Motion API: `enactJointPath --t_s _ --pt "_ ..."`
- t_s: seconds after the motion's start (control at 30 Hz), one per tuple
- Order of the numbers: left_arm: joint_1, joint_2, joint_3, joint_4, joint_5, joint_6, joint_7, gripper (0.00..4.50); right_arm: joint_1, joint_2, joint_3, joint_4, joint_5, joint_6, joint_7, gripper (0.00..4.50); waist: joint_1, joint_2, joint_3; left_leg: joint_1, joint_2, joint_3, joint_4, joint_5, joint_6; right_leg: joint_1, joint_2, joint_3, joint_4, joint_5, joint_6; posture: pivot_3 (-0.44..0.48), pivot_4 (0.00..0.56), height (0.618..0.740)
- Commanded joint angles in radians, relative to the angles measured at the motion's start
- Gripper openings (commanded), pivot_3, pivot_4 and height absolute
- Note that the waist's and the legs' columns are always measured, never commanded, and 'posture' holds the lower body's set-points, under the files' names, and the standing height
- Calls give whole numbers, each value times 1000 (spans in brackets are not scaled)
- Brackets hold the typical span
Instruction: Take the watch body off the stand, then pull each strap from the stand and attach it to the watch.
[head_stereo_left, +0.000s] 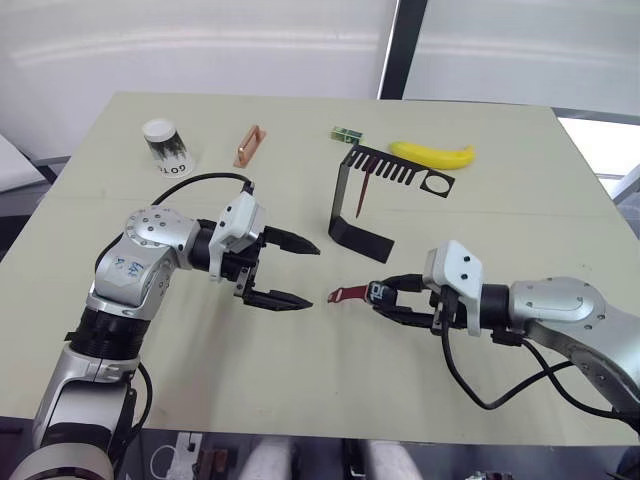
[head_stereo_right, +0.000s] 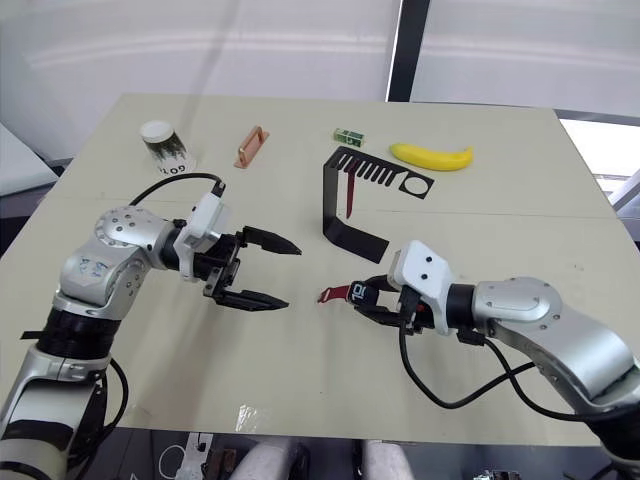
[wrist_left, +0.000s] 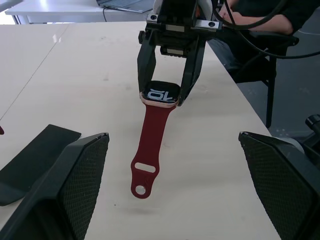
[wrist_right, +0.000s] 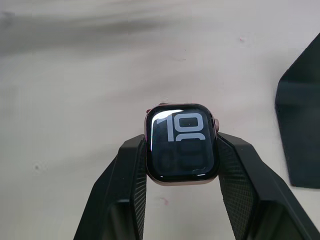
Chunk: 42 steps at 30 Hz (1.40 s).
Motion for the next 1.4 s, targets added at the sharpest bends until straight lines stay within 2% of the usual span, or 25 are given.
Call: enactJointPath --t_s 0.03,0.4,0.53,0.7,0.8,1.0,1.27,1.33,1.4 --pt "-26 -9 12 8 11 -43 5 4477 25 3 -7 3 -143 -176 80 1513 0 0 0 0 0 0 0 0 0 0 0 0 0 0 0 0 150 740" --pt "24 16 16 -11 19 -71 -5 4477 47 86 -37 19 -160 -157 135 1513 -1 0 0 0 0 0 1 0 0 0 0 0 1 0 0 0 150 740" --pt "80 43 46 -3 31 -97 20 4477 7 172 25 66 -165 -124 142 1513 -6 0 0 1 0 0 1 0 0 0 0 0 2 0 0 0 150 740" --pt "156 117 73 -47 2 -36 4 4477 -43 297 120 130 -182 -67 144 1513 -14 0 0 1 0 0 1 0 -1 0 0 0 3 0 -1 0 150 740" --pt "194 146 79 -57 21 -71 0 4477 -57 355 189 200 -254 -80 129 1513 -17 0 0 2 0 0 1 0 -1 0 0 0 4 0 -1 0 150 740" --pt "220 138 70 -28 78 -184 29 4477 -40 354 245 245 -379 -161 151 1513 -12 0 0 1 -1 -1 1 0 -1 0 0 -1 4 0 -1 0 150 740" --pt "205 117 39 3 90 -212 4 4477 -52 355 218 265 -390 -108 184 1513 -25 0 0 2 -1 -1 1 0 -1 0 0 -1 5 0 -1 0 150 740" --pt "197 102 40 7 83 -204 8 4500 -53 360 202 254 -384 -115 190 2536 -25 0 0 2 -1 0 1 0 -1 0 0 -1 5 0 -1 0 150 740" --pt "196 88 45 5 77 -193 19 4500 -52 348 184 237 -383 -130 201 3269 -25 0 0 2 -1 -1 1 0 -1 0 0 -1 5 0 -1 0 150 740"
